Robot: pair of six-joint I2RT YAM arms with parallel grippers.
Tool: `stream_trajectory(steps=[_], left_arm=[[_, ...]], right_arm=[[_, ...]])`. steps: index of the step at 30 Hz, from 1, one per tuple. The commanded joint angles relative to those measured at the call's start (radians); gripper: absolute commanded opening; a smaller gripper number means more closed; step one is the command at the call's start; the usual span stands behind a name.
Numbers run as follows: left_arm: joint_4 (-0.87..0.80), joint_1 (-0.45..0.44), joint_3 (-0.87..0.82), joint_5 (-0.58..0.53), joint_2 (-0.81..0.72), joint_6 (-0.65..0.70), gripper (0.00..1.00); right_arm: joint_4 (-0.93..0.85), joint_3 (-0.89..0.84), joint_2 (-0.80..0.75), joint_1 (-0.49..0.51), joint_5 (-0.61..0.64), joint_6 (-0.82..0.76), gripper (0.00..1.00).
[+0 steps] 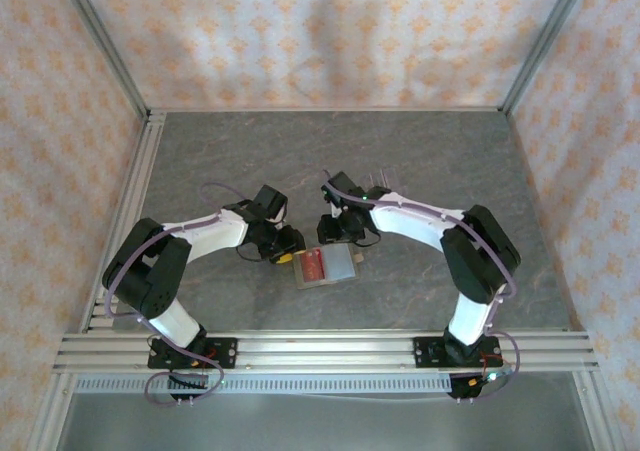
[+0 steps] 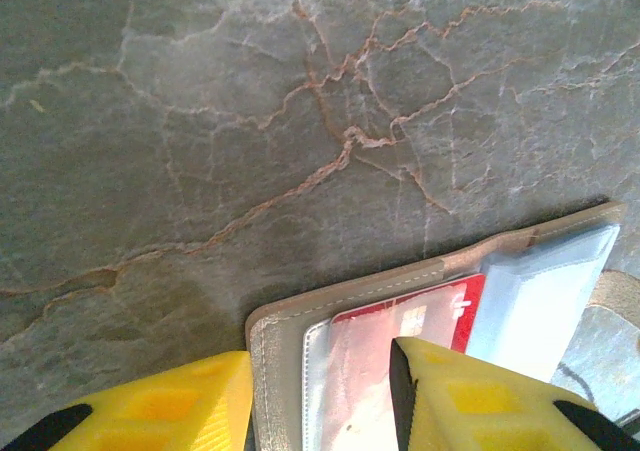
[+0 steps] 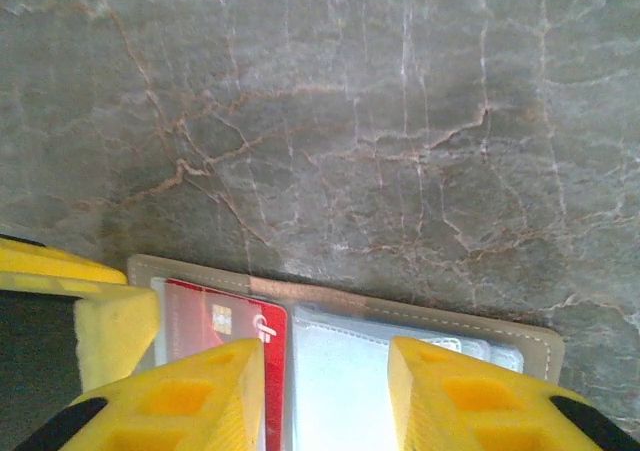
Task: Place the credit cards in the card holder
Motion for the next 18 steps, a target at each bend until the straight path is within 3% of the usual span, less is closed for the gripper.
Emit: stream_trajectory(steps=[1,10,18], left_arm=[[-0.019,-0.002,0.022,-0.005,0.013,0.016,0.42],[-0.022,-0.002,0.024,-0.009,0.015,0.015,0.42],[-0.011,-0.006,0.025,-0.006,0.031,0.013,0.42]], right_arm=[[-0.04,-0.017,0.023,0.007,0.081,-0.019,0.37],[-0.072,-0.032,0.042,0.042,0.133,-0.022,0.38],[-0.026,-0.038,0.038,0.047,0.008,-0.006,0.38]])
